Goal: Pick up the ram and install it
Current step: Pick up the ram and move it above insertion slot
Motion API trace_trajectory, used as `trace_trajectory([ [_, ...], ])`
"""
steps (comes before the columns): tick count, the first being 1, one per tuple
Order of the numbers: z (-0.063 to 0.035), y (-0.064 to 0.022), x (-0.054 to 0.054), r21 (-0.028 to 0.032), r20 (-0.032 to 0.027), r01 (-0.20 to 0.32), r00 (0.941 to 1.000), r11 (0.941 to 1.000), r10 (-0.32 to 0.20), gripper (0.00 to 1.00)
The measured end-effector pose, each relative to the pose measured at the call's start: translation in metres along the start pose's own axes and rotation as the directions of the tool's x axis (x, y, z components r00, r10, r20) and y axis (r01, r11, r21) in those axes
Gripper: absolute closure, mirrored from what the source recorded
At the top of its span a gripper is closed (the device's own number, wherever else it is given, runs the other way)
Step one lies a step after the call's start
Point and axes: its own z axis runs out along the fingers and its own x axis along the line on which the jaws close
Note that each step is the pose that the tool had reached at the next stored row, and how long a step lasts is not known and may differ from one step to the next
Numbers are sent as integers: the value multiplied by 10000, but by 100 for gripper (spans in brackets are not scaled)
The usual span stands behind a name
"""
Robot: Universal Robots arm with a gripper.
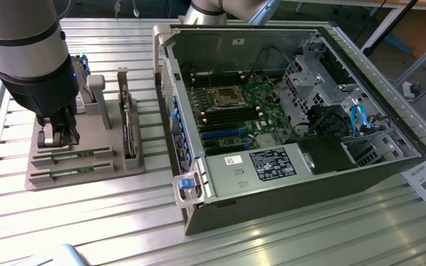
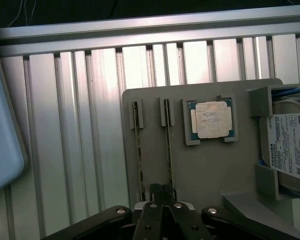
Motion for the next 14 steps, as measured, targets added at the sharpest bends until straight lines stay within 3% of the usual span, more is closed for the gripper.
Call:
trace_trajectory([
  [10,52,4,7,0,-12,-3,10000,10000,3,90],
  [14,90,11,85,2,-12,-1,10000,10000,1,90],
])
